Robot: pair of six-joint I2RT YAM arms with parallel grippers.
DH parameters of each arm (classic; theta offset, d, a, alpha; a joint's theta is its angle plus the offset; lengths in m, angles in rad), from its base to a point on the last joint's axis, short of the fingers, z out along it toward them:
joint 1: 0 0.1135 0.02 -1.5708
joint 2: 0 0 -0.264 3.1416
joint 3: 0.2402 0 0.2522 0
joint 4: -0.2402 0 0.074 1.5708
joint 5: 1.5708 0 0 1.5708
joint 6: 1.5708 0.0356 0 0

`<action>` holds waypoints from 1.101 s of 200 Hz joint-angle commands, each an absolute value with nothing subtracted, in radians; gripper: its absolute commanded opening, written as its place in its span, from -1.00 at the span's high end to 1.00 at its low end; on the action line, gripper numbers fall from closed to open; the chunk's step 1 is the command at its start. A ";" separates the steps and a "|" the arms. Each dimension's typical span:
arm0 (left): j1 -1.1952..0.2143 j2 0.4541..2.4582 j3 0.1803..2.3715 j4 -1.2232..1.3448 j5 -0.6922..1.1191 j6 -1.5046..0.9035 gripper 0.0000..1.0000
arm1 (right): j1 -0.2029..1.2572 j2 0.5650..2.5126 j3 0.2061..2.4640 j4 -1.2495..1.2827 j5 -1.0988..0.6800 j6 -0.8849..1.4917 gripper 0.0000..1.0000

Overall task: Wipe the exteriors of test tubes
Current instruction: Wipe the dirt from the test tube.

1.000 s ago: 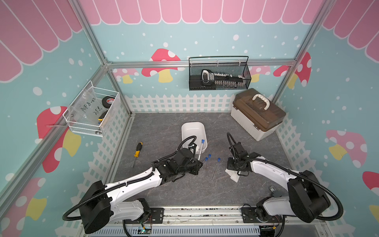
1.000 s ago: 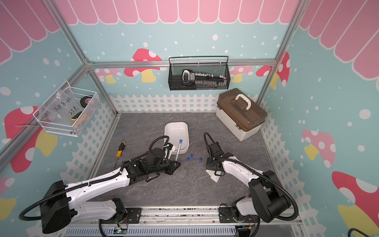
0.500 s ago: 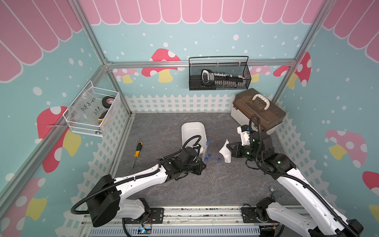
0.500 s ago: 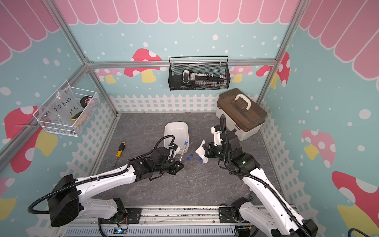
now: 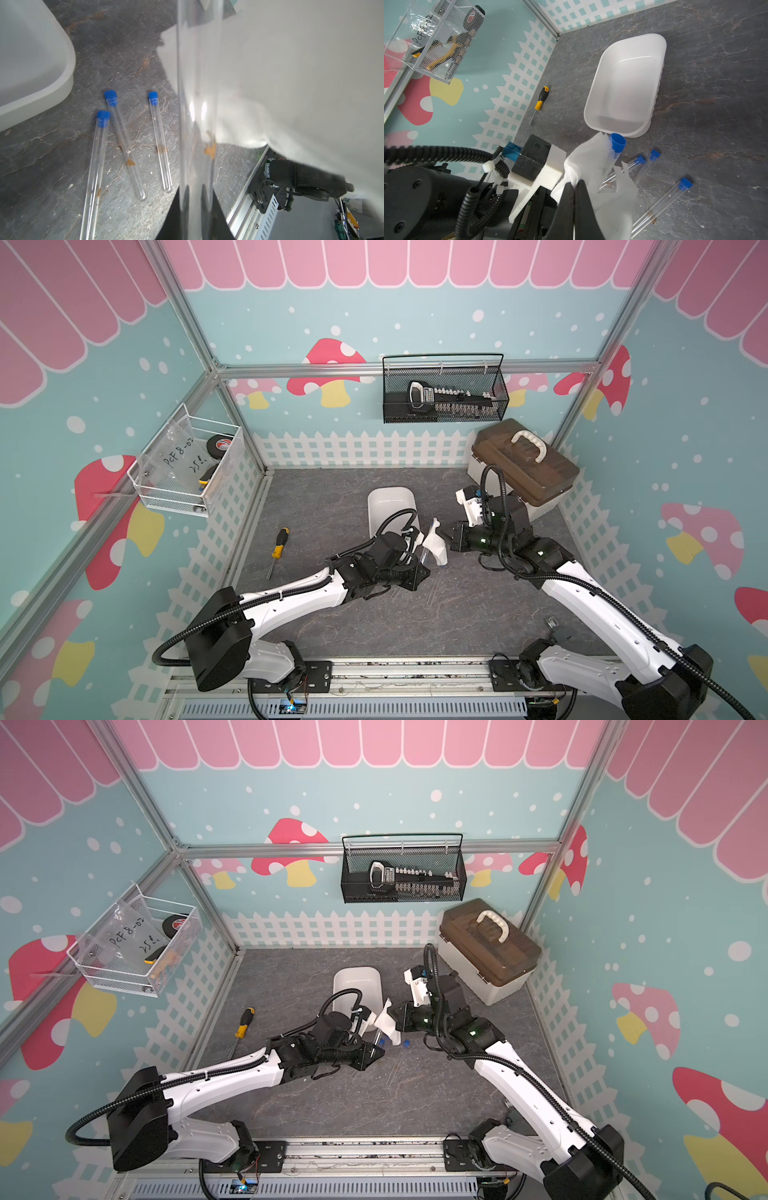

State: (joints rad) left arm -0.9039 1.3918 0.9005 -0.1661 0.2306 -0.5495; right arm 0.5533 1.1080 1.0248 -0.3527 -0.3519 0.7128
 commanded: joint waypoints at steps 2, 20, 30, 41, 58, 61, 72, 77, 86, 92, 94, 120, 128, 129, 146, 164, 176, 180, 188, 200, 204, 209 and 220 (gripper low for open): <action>-0.913 1.410 0.929 -0.134 0.255 -0.548 0.83 | 0.563 1.118 1.002 -0.294 -0.328 0.734 1.00; -0.916 1.416 0.934 -0.134 0.264 -0.546 0.83 | 0.574 1.137 1.002 -0.294 -0.316 0.733 1.00; -0.917 1.416 0.934 -0.132 0.264 -0.546 0.83 | 0.581 1.149 0.999 -0.295 -0.306 0.732 1.00; -0.919 1.416 0.934 -0.131 0.264 -0.546 0.83 | 0.588 1.160 0.999 -0.300 -0.287 0.730 1.00; -0.920 1.412 0.933 -0.129 0.264 -0.546 0.83 | 0.600 1.170 1.003 -0.323 -0.235 0.721 1.00; -0.920 1.411 0.931 -0.130 0.261 -0.548 0.83 | 0.600 1.170 1.004 -0.328 -0.226 0.719 1.00; -0.920 1.408 0.928 -0.126 0.262 -0.550 0.83 | 0.605 1.169 1.005 -0.342 -0.197 0.713 1.00; -0.920 1.404 0.926 -0.122 0.262 -0.552 0.83 | 0.606 1.169 1.005 -0.343 -0.191 0.711 1.00; -0.920 1.402 0.923 -0.117 0.264 -0.555 0.83 | 0.608 1.169 1.002 -0.342 -0.189 0.707 1.00; -0.919 1.402 0.922 -0.114 0.265 -0.557 0.83 | 0.611 1.170 1.003 -0.342 -0.190 0.706 1.00; -0.920 1.402 0.922 -0.114 0.266 -0.557 0.83 | 0.612 1.170 1.003 -0.342 -0.189 0.705 1.00; -0.920 1.408 0.923 -0.108 0.278 -0.558 0.83 | 0.629 1.184 1.008 -0.338 -0.181 0.699 1.00; -0.920 1.410 0.923 -0.103 0.280 -0.562 0.83 | 0.635 1.188 1.011 -0.336 -0.180 0.698 0.98; -0.920 1.410 0.923 -0.102 0.280 -0.563 0.83 | 0.635 1.189 1.011 -0.336 -0.180 0.698 0.98; -0.919 1.408 0.917 -0.086 0.286 -0.575 0.83 | 0.645 1.198 1.020 -0.333 -0.173 0.695 0.90; -0.920 1.405 0.906 -0.073 0.286 -0.590 0.83 | 0.650 1.201 1.030 -0.336 -0.169 0.693 0.71; -0.919 1.402 0.898 -0.062 0.281 -0.603 0.83 | 0.653 1.194 1.033 -0.336 -0.162 0.695 0.54; -0.919 1.401 0.894 -0.058 0.280 -0.607 0.83 | 0.652 1.190 1.032 -0.337 -0.160 0.696 0.49; -0.919 1.399 0.886 -0.047 0.278 -0.615 0.83 | 0.652 1.181 1.032 -0.341 -0.153 0.696 0.40; -0.919 1.398 0.876 -0.038 0.278 -0.625 0.83 | 0.653 1.163 1.035 -0.350 -0.140 0.698 0.29; -0.919 1.398 0.873 -0.035 0.278 -0.627 0.83 | 0.652 1.156 1.035 -0.353 -0.135 0.699 0.27; -0.919 1.399 0.872 -0.032 0.278 -0.629 0.83 | 0.653 1.147 1.035 -0.359 -0.129 0.701 0.24; -0.919 1.401 0.870 -0.031 0.276 -0.632 0.83 | 0.652 1.125 1.039 -0.372 -0.120 0.704 0.19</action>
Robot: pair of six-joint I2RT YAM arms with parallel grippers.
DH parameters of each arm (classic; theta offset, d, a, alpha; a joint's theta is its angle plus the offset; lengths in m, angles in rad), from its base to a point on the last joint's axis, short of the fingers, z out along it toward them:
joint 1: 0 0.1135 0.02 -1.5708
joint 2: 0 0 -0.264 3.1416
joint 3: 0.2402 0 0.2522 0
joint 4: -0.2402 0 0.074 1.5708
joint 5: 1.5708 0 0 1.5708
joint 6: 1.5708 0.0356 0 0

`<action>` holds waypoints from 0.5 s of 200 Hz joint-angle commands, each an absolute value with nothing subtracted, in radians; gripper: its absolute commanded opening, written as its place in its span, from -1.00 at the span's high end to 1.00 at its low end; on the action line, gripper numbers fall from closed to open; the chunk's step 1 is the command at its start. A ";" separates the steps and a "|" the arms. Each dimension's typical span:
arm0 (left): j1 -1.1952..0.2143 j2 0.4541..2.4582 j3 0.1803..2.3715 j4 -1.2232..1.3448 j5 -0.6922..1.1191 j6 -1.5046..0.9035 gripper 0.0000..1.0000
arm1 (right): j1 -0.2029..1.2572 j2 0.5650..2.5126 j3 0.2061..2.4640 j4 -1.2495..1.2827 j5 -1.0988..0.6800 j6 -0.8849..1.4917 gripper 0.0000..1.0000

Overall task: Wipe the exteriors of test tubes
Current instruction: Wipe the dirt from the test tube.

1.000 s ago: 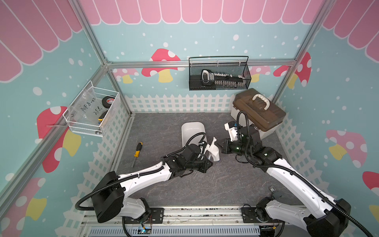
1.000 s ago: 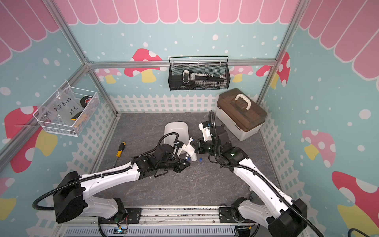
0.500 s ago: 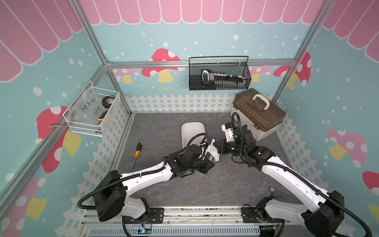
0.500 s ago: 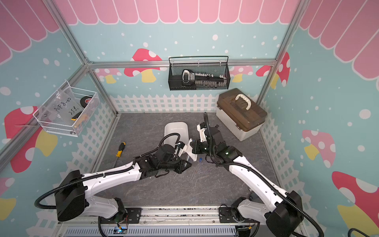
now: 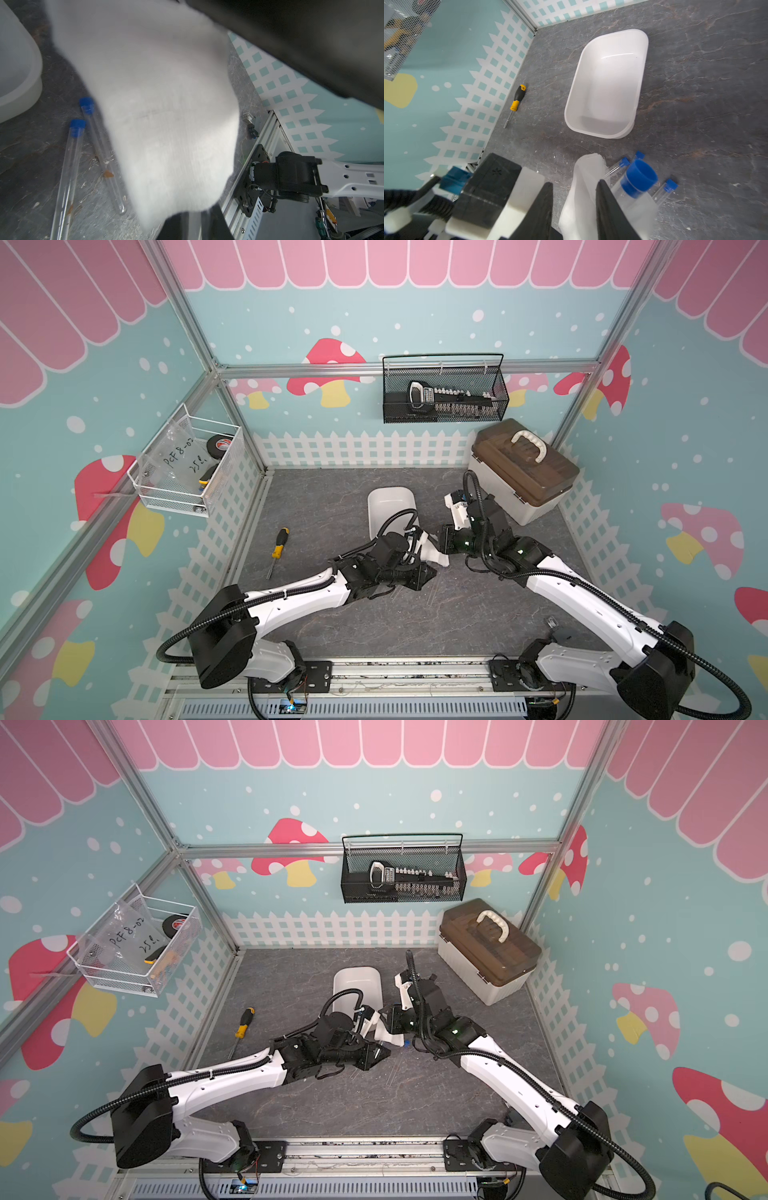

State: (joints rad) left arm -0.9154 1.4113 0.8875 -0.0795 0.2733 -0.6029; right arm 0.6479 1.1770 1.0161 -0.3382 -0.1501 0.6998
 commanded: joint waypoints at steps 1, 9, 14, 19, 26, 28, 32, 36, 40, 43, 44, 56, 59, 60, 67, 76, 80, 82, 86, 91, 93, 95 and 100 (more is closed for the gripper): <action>-0.919 1.401 0.870 -0.031 0.276 -0.632 0.83 | 0.652 1.124 1.039 -0.372 -0.119 0.705 0.19; -0.919 1.402 0.870 -0.030 0.275 -0.632 0.83 | 0.652 1.104 1.037 -0.379 -0.113 0.708 0.16; -0.919 1.403 0.869 -0.030 0.273 -0.633 0.83 | 0.653 1.093 1.035 -0.384 -0.108 0.713 0.16; -0.919 1.404 0.871 -0.030 0.272 -0.634 0.83 | 0.652 1.081 1.031 -0.390 -0.105 0.716 0.15; -0.919 1.404 0.871 -0.029 0.270 -0.633 0.83 | 0.652 1.064 1.022 -0.398 -0.101 0.724 0.14; -0.918 1.404 0.872 -0.029 0.270 -0.632 0.83 | 0.652 1.059 1.020 -0.399 -0.101 0.727 0.14; -0.917 1.405 0.874 -0.028 0.268 -0.632 0.83 | 0.653 1.050 1.011 -0.400 -0.100 0.732 0.14; -0.916 1.405 0.874 -0.029 0.268 -0.632 0.83 | 0.652 1.041 1.002 -0.400 -0.101 0.738 0.13; -0.916 1.405 0.874 -0.028 0.267 -0.632 0.83 | 0.653 1.031 0.992 -0.399 -0.101 0.745 0.13; -0.916 1.405 0.876 -0.029 0.268 -0.632 0.83 | 0.653 1.024 0.983 -0.398 -0.102 0.750 0.13; -0.916 1.407 0.876 -0.028 0.268 -0.632 0.83 | 0.652 1.023 0.981 -0.397 -0.102 0.752 0.13; -0.914 1.408 0.876 -0.023 0.269 -0.634 0.83 | 0.653 1.001 0.950 -0.388 -0.102 0.768 0.13; -0.914 1.409 0.875 -0.022 0.269 -0.635 0.83 | 0.652 0.997 0.943 -0.388 -0.103 0.773 0.12; -0.914 1.409 0.876 -0.021 0.269 -0.635 0.83 | 0.652 0.996 0.941 -0.389 -0.102 0.775 0.12; -0.913 1.411 0.877 -0.020 0.272 -0.635 0.83 | 0.652 0.989 0.925 -0.387 -0.107 0.784 0.12; -0.912 1.413 0.880 -0.020 0.273 -0.636 0.83 | 0.652 0.983 0.896 -0.376 -0.113 0.800 0.12; -0.911 1.414 0.880 -0.019 0.274 -0.637 0.83 | 0.653 0.979 0.880 -0.366 -0.115 0.810 0.12; -0.911 1.414 0.879 -0.017 0.275 -0.638 0.83 | 0.652 0.977 0.871 -0.360 -0.118 0.815 0.12; -0.911 1.414 0.880 -0.015 0.276 -0.638 0.83 | 0.652 0.974 0.853 -0.342 -0.121 0.826 0.12; -0.911 1.415 0.880 -0.014 0.278 -0.638 0.83 | 0.652 0.968 0.829 -0.317 -0.125 0.841 0.12; -0.911 1.415 0.880 -0.014 0.279 -0.638 0.83 | 0.653 0.966 0.819 -0.303 -0.127 0.848 0.11; -0.911 1.415 0.880 -0.014 0.279 -0.638 0.83 | 0.653 0.964 0.811 -0.291 -0.129 0.853 0.11; -0.911 1.416 0.880 -0.014 0.281 -0.638 0.83 | 0.652 0.960 0.787 -0.262 -0.125 0.868 0.10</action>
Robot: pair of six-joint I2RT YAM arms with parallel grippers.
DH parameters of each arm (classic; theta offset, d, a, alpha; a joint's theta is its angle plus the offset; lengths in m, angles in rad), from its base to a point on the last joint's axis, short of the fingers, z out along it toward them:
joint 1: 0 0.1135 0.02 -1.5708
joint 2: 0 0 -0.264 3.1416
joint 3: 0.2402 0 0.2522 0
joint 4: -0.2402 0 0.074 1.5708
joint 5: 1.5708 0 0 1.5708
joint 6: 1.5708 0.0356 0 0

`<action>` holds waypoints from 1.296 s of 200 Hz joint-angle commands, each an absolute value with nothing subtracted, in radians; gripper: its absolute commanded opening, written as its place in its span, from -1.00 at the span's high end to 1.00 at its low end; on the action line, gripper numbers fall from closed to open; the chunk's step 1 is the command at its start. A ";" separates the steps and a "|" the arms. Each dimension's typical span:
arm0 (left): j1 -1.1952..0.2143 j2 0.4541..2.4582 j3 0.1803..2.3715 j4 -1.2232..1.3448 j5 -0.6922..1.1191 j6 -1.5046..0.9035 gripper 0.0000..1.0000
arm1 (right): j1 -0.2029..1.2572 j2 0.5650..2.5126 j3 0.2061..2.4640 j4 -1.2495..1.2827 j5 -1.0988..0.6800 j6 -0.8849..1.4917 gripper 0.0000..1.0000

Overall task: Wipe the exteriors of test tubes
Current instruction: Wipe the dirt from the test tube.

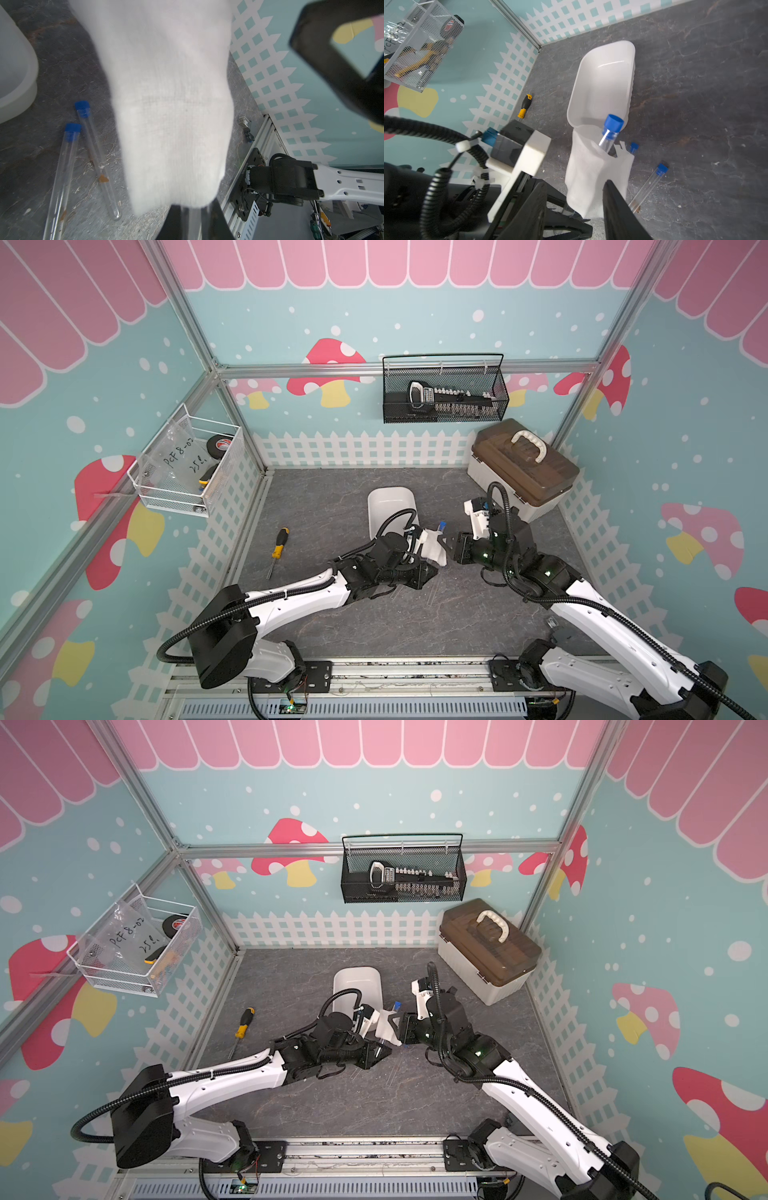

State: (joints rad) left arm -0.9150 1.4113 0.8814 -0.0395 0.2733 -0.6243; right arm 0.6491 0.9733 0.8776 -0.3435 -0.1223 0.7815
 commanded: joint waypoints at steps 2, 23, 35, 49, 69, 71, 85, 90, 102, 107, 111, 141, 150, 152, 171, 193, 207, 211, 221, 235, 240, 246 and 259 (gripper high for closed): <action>-0.911 1.416 0.880 -0.015 0.281 -0.638 0.83 | 0.653 0.958 0.777 -0.249 -0.124 0.876 0.10; -0.911 1.417 0.882 -0.015 0.284 -0.635 0.83 | 0.652 0.958 0.701 -0.117 -0.119 0.931 0.07; -0.911 1.414 0.882 -0.017 0.287 -0.632 0.83 | 0.652 0.966 0.677 -0.062 -0.114 0.953 0.07; -0.911 1.413 0.882 -0.019 0.287 -0.629 0.83 | 0.652 0.977 0.658 0.002 -0.119 0.968 0.07; -0.911 1.411 0.881 -0.023 0.284 -0.624 0.83 | 0.652 0.974 0.631 0.097 -0.120 0.990 0.07; -0.912 1.412 0.882 -0.023 0.284 -0.624 0.83 | 0.652 0.973 0.629 0.105 -0.119 0.991 0.07; -0.911 1.414 0.884 -0.023 0.285 -0.624 0.83 | 0.652 0.969 0.615 0.143 -0.111 1.004 0.07; -0.912 1.417 0.885 -0.024 0.286 -0.624 0.83 | 0.652 0.969 0.611 0.152 -0.111 1.006 0.06; -0.911 1.419 0.887 -0.024 0.290 -0.623 0.83 | 0.652 0.970 0.606 0.173 -0.119 1.011 0.07; -0.911 1.421 0.888 -0.024 0.290 -0.623 0.83 | 0.652 0.973 0.606 0.182 -0.124 1.012 0.06; -0.911 1.422 0.890 -0.023 0.290 -0.623 0.83 | 0.653 0.977 0.606 0.189 -0.131 1.012 0.07; -0.911 1.425 0.899 -0.031 0.285 -0.618 0.83 | 0.653 0.980 0.615 0.193 -0.172 1.012 0.09; -0.911 1.424 0.899 -0.031 0.282 -0.618 0.83 | 0.652 0.974 0.616 0.187 -0.176 1.014 0.10; -0.911 1.424 0.899 -0.031 0.282 -0.618 0.83 | 0.652 0.972 0.616 0.184 -0.176 1.013 0.10; -0.908 1.419 0.897 -0.035 0.282 -0.621 0.83 | 0.652 0.951 0.624 0.136 -0.181 1.009 0.11; -0.904 1.410 0.887 -0.029 0.279 -0.627 0.83 | 0.652 0.924 0.637 0.072 -0.188 1.002 0.12; -0.902 1.408 0.886 -0.028 0.281 -0.626 0.83 | 0.652 0.912 0.637 0.060 -0.193 1.004 0.12; -0.902 1.408 0.887 -0.028 0.281 -0.626 0.83 | 0.653 0.908 0.636 0.059 -0.195 1.005 0.13; -0.900 1.410 0.888 -0.028 0.281 -0.626 0.83 | 0.653 0.904 0.635 0.058 -0.199 1.006 0.13; -0.900 1.412 0.890 -0.027 0.284 -0.626 0.83 | 0.652 0.905 0.639 0.057 -0.204 1.007 0.14; -0.900 1.413 0.890 -0.029 0.285 -0.626 0.83 | 0.653 0.906 0.640 0.057 -0.204 1.006 0.14; -0.900 1.413 0.890 -0.028 0.287 -0.626 0.83 | 0.652 0.909 0.641 0.060 -0.204 1.005 0.14; -0.900 1.415 0.892 -0.027 0.291 -0.626 0.83 | 0.652 0.921 0.644 0.064 -0.202 1.002 0.14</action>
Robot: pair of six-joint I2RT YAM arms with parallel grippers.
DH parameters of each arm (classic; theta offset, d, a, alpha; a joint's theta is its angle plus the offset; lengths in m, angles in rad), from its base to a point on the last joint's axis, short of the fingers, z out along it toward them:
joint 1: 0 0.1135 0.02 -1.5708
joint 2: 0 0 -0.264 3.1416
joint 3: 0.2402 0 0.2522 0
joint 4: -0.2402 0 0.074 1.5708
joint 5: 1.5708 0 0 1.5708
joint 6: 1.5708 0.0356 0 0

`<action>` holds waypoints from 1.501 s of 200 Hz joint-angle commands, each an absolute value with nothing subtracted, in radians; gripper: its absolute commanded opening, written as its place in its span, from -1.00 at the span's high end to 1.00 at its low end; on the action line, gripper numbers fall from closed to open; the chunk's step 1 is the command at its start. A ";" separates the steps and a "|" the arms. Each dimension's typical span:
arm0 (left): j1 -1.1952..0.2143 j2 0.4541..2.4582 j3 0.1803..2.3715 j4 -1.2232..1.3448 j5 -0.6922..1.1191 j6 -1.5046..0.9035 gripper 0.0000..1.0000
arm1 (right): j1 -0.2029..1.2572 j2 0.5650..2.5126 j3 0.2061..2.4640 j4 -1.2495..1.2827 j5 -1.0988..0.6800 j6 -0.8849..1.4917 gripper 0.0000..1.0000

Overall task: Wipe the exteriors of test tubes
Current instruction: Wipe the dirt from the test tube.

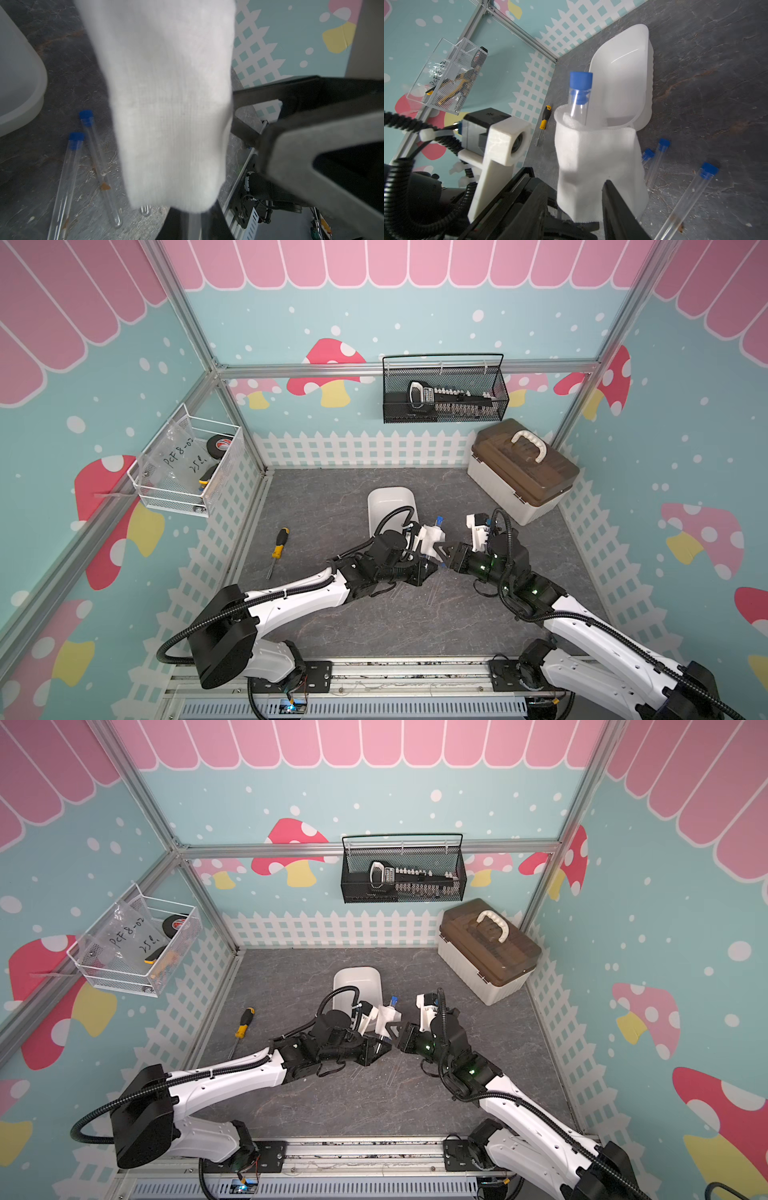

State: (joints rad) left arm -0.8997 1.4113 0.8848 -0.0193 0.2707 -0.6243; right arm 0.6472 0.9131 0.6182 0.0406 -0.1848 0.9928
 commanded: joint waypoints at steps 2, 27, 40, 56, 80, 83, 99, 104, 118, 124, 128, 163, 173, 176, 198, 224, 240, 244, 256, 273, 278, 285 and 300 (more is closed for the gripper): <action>-0.900 1.415 0.891 -0.025 0.292 -0.626 0.83 | 0.652 0.924 0.645 0.067 -0.201 1.002 0.14; -0.900 1.416 0.893 -0.024 0.302 -0.621 0.83 | 0.653 0.970 0.652 0.111 -0.199 0.999 0.14; -0.901 1.417 0.891 -0.023 0.304 -0.620 0.83 | 0.652 1.001 0.670 0.111 -0.189 0.989 0.14; -0.900 1.420 0.890 -0.018 0.308 -0.618 0.83 | 0.652 1.036 0.685 0.110 -0.178 0.968 0.14; -0.901 1.423 0.891 -0.012 0.324 -0.614 0.83 | 0.653 1.075 0.700 0.131 -0.174 0.959 0.25; -0.901 1.423 0.892 -0.012 0.324 -0.612 0.83 | 0.653 1.077 0.700 0.134 -0.176 0.959 0.27; -0.900 1.424 0.894 -0.006 0.319 -0.612 0.82 | 0.653 1.090 0.703 0.150 -0.184 0.961 0.41; -0.900 1.424 0.896 -0.004 0.319 -0.613 0.82 | 0.652 1.091 0.703 0.150 -0.186 0.962 0.45; -0.895 1.427 0.898 0.010 0.324 -0.619 0.82 | 0.653 1.088 0.695 0.149 -0.197 0.966 0.60; -0.892 1.427 0.897 0.019 0.329 -0.623 0.83 | 0.653 1.086 0.688 0.150 -0.202 0.972 0.65; -0.889 1.428 0.897 0.026 0.334 -0.628 0.82 | 0.652 1.083 0.684 0.150 -0.206 0.977 0.67; -0.868 1.420 0.900 0.051 0.332 -0.626 0.83 | 0.661 1.044 0.606 0.193 -0.241 1.025 0.67; -0.868 1.420 0.908 0.030 0.328 -0.607 0.82 | 0.668 1.035 0.590 0.197 -0.238 1.032 0.66; -0.868 1.421 0.911 0.026 0.328 -0.604 0.82 | 0.668 1.032 0.587 0.196 -0.237 1.033 0.65; -0.864 1.425 0.911 0.018 0.336 -0.598 0.82 | 0.676 1.031 0.572 0.207 -0.232 1.043 0.66; -0.860 1.419 0.908 0.026 0.327 -0.601 0.82 | 0.692 1.049 0.562 0.235 -0.233 1.058 0.66; -0.855 1.416 0.913 0.027 0.322 -0.602 0.82 | 0.703 1.058 0.556 0.251 -0.232 1.066 0.66; -0.854 1.416 0.914 0.028 0.322 -0.601 0.82 | 0.705 1.059 0.555 0.252 -0.232 1.068 0.66; -0.853 1.416 0.917 0.027 0.322 -0.601 0.82 | 0.712 1.061 0.551 0.258 -0.230 1.070 0.66; -0.851 1.416 0.919 0.026 0.318 -0.600 0.82 | 0.717 1.058 0.551 0.258 -0.229 1.069 0.63; -0.851 1.415 0.919 0.025 0.316 -0.599 0.82 | 0.718 1.058 0.550 0.258 -0.229 1.069 0.63; -0.851 1.416 0.920 0.027 0.315 -0.598 0.82 | 0.719 1.056 0.549 0.258 -0.227 1.070 0.63; -0.847 1.417 0.927 0.018 0.316 -0.589 0.82 | 0.725 1.058 0.545 0.258 -0.227 1.072 0.63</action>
State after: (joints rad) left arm -0.8715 1.4231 0.8871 -0.0128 0.3603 -0.5972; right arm 0.6983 1.0546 0.5697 0.2745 -0.1757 1.0679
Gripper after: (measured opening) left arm 0.146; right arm 0.186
